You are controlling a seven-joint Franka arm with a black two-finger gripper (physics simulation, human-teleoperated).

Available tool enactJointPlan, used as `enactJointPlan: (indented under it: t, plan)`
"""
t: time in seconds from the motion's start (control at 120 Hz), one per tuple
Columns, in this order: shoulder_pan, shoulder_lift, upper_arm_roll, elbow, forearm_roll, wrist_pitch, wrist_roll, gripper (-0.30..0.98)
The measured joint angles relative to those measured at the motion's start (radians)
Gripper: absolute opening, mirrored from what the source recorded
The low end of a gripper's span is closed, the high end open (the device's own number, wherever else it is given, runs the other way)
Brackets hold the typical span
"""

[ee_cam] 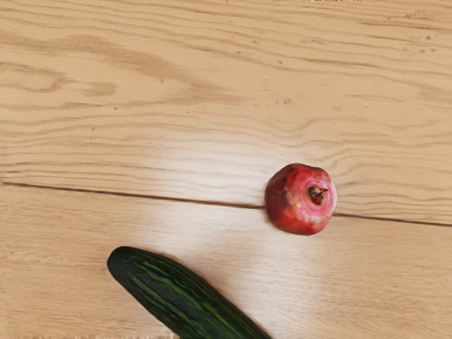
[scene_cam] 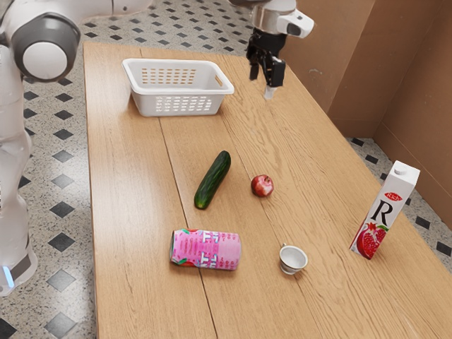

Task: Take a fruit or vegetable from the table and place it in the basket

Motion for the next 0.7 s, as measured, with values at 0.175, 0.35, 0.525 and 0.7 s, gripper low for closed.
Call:
enactJointPlan:
  t: [0.175,0.35,0.525,0.7]
  plan:
    - [0.002,0.001,0.002,0.002,-0.005,-0.005,0.009,0.69]
    - [-0.016,0.007,0.0,0.019,-0.006,-0.005,0.013,0.69]
    - [-0.008,0.104,0.002,0.054,-0.005,-0.001,0.017,0.69]
    - [0.003,0.188,0.003,0.056,-0.007,0.028,0.021,0.69]
